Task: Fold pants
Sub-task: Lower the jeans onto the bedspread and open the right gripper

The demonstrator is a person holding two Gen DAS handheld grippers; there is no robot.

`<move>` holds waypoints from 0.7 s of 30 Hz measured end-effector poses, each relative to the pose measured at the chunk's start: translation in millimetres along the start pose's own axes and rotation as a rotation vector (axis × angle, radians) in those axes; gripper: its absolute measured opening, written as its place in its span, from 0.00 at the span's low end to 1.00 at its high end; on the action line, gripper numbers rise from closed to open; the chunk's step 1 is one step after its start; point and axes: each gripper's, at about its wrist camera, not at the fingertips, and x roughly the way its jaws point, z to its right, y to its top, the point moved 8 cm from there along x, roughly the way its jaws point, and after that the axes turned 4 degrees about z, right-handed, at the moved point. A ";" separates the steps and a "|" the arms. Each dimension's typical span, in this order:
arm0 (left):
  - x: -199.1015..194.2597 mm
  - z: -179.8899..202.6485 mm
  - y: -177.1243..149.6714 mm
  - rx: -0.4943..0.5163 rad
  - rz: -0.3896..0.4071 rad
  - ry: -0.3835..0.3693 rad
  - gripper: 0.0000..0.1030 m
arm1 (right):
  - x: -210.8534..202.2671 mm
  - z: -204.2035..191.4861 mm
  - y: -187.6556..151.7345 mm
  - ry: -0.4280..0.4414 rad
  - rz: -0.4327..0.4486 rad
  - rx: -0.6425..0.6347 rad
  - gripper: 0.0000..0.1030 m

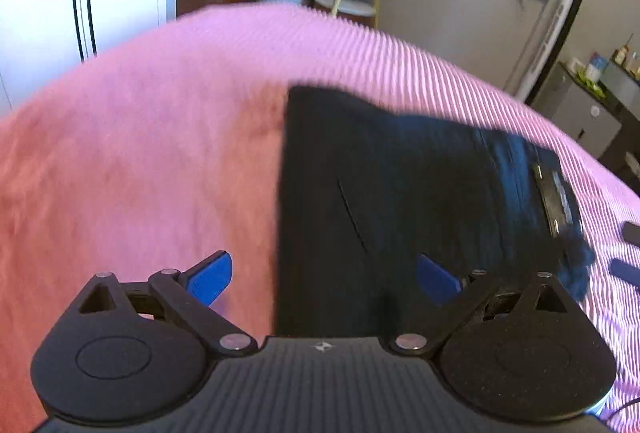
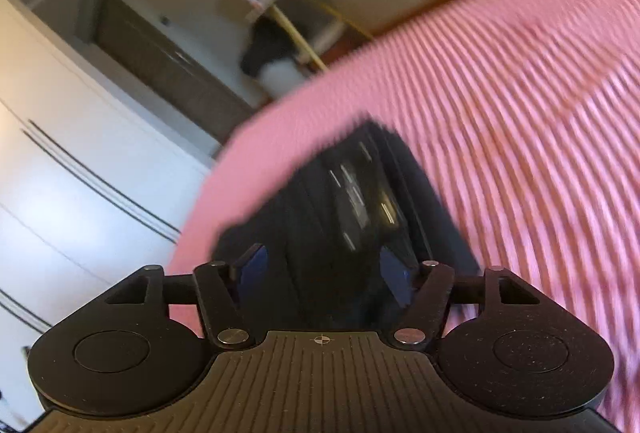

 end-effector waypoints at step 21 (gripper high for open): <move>-12.6 3.1 -55.9 0.043 -0.064 0.116 0.96 | 68.7 34.9 -21.2 -0.098 -0.033 0.210 0.51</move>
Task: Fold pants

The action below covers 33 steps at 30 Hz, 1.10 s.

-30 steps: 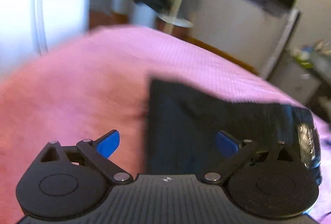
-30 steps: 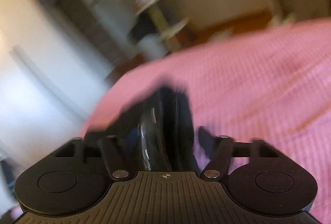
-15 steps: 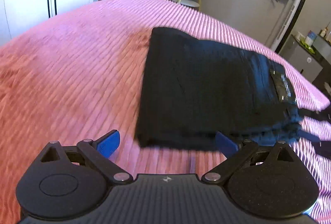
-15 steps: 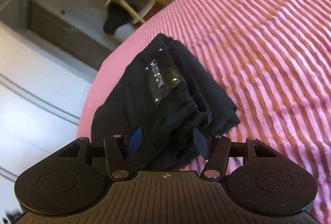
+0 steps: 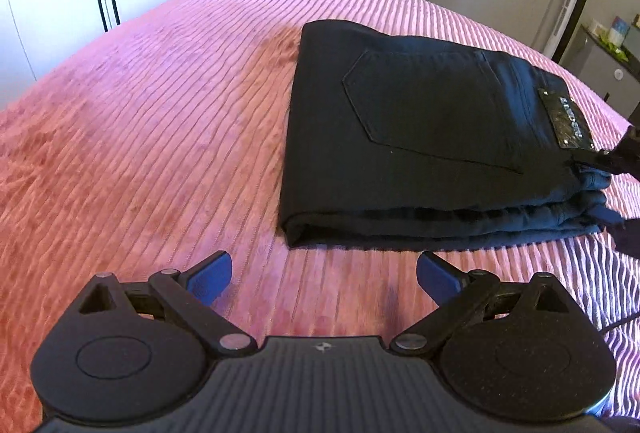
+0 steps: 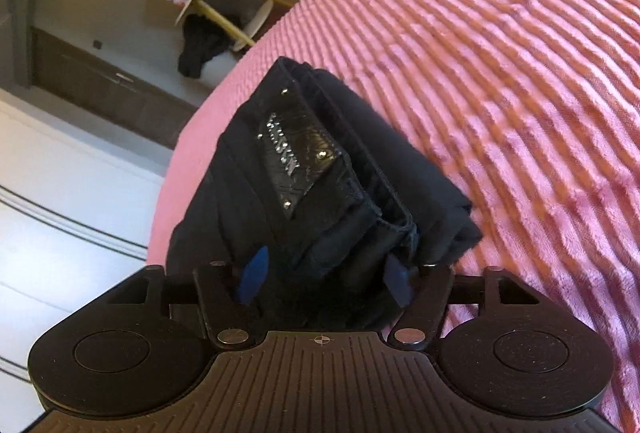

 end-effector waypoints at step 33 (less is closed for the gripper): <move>-31.5 -6.8 -35.0 -0.017 0.009 0.023 0.96 | -78.0 -43.0 -103.4 -0.305 0.077 -0.832 1.00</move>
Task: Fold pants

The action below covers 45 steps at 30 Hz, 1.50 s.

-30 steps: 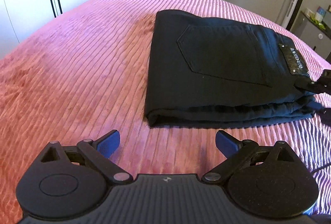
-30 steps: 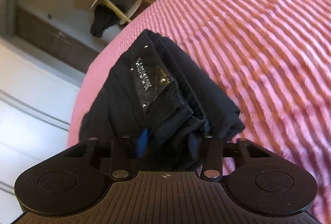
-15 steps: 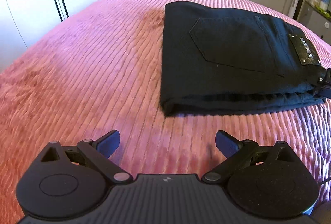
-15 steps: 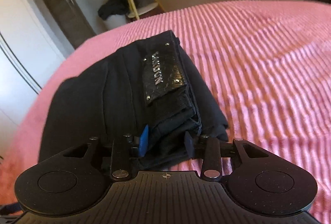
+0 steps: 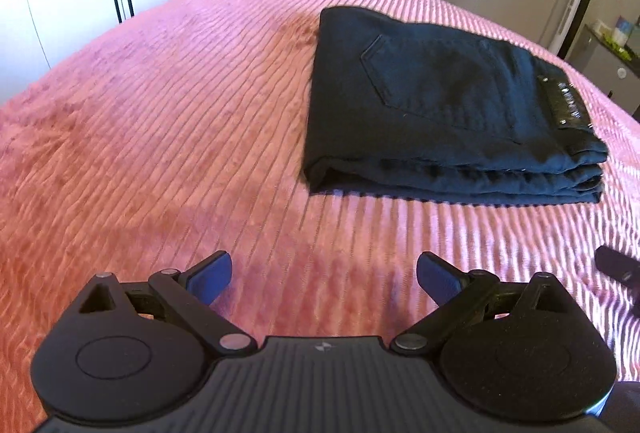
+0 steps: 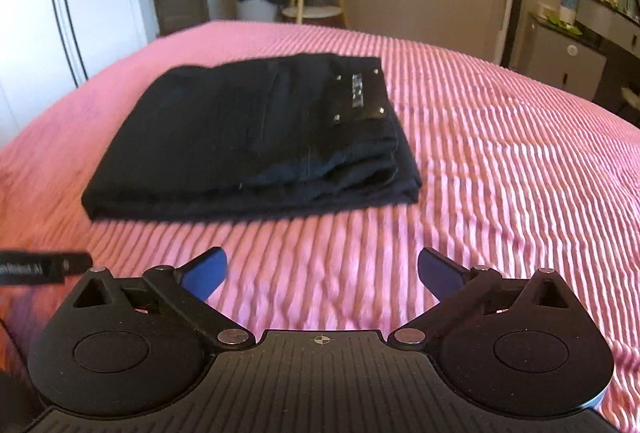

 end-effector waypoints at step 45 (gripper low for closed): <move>-20.5 13.7 -6.5 0.076 0.069 0.032 0.96 | -22.6 -35.3 -6.4 -0.005 0.060 -0.075 1.00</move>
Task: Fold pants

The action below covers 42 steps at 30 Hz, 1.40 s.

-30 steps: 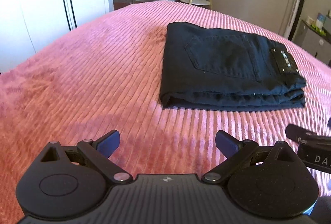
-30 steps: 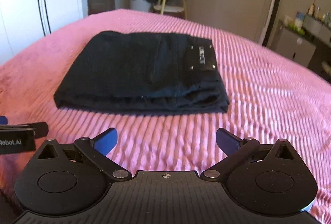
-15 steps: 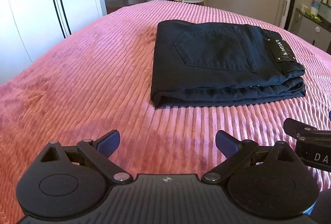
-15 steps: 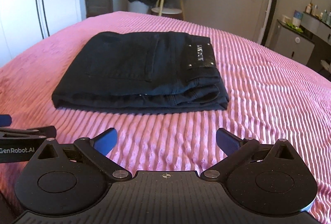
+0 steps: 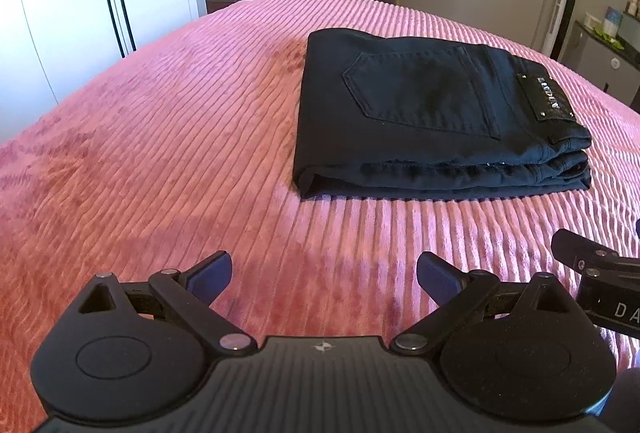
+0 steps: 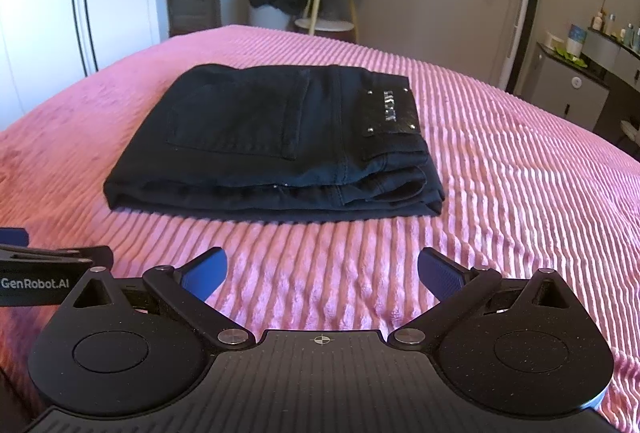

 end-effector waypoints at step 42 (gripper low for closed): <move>0.2 3.2 -2.3 0.018 -0.012 -0.019 0.96 | -1.4 -0.7 0.1 0.008 0.007 0.011 1.00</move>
